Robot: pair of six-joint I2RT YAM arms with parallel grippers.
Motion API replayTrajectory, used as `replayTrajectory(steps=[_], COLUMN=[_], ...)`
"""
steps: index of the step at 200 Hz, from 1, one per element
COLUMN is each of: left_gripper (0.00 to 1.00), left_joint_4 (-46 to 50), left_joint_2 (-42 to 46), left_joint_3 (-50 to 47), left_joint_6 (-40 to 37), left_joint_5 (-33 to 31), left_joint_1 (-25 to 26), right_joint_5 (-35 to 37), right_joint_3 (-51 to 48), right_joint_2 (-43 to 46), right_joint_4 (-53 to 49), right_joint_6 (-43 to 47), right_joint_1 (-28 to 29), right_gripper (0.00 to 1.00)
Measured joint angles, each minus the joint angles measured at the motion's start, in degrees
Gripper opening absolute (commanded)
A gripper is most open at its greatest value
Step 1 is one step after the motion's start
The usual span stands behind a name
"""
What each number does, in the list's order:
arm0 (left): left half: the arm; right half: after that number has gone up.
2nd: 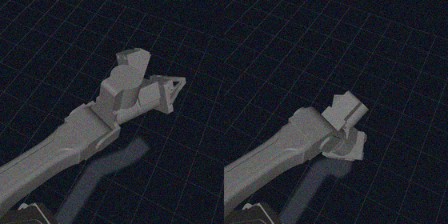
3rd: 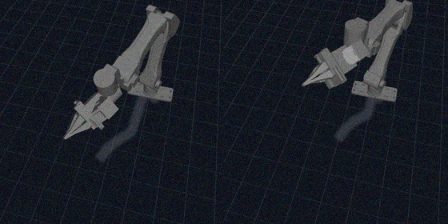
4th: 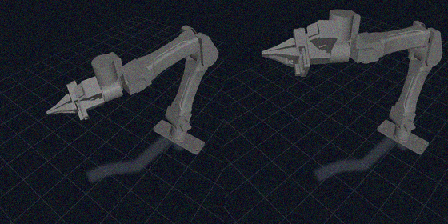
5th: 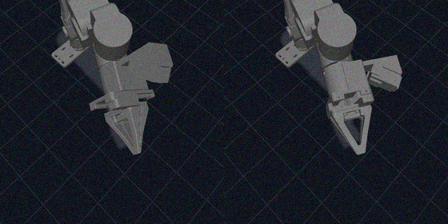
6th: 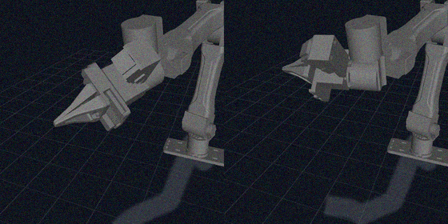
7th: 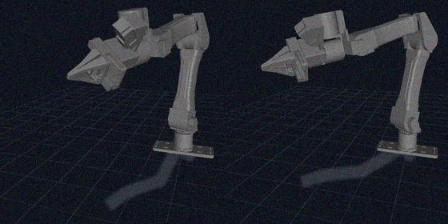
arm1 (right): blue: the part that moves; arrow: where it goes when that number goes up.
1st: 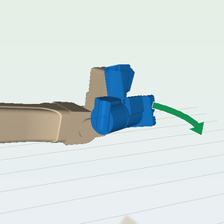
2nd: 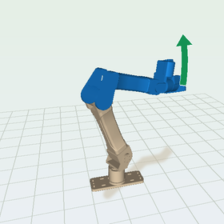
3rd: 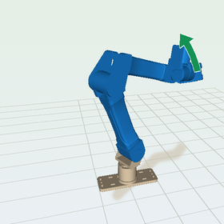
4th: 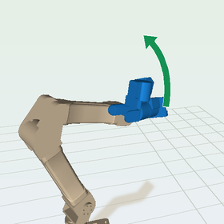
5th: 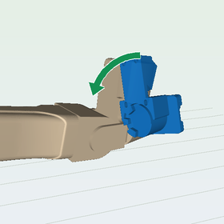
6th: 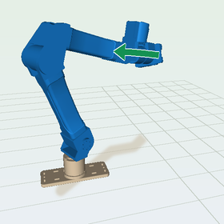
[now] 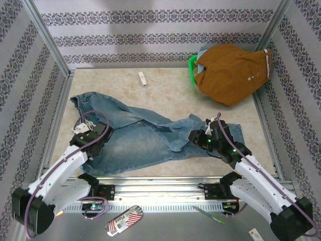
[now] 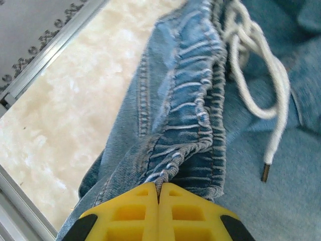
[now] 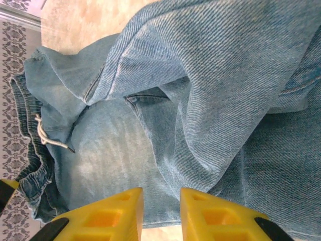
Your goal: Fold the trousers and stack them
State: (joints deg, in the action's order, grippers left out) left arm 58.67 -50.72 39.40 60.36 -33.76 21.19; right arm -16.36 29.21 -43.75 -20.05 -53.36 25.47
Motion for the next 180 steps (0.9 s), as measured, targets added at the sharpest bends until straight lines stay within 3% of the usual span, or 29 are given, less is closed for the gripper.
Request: replayTrajectory(steps=[17,38,70,77,91,117,156,180], left_gripper=[0.00,0.00,0.00,0.07,0.43,0.89,0.91,0.90], left_joint_4=[0.61,0.66,-1.09,-1.64,-2.58,-6.47,-11.30,-13.29], left_joint_2=[6.03,12.81,15.69,14.56,11.26,5.31,0.72,-0.81], left_joint_3=[-0.90,-1.57,-1.51,-1.09,0.83,6.27,12.90,16.70], left_joint_6=[1.53,1.64,0.00,-0.68,-2.43,-6.75,-12.70,-16.02], left_joint_5=[-0.20,0.66,3.48,4.52,6.12,8.55,12.61,16.46], left_joint_1=[-4.74,-14.34,-27.08,-29.16,-32.74,-38.10,-44.94,-46.01], right_joint_5=[-1.33,-3.10,-5.18,-5.38,-5.62,-5.57,-5.51,-4.61], right_joint_3=[-0.39,-0.92,-1.01,-1.01,-0.96,0.00,2.25,3.10], right_joint_2=[1.14,3.48,7.06,7.48,7.96,7.08,0.68,-5.27], right_joint_4=[-0.59,-2.34,-5.49,-6.38,-8.50,-12.52,-13.29,-11.91], right_joint_6=[0.63,1.29,2.84,3.34,4.31,7.02,9.73,10.56], right_joint_1=[-1.97,-5.14,-9.57,-10.27,-11.56,-13.57,-15.34,-15.96], right_gripper=[0.27,0.33,0.49,0.53,0.59,0.65,0.66,0.64])
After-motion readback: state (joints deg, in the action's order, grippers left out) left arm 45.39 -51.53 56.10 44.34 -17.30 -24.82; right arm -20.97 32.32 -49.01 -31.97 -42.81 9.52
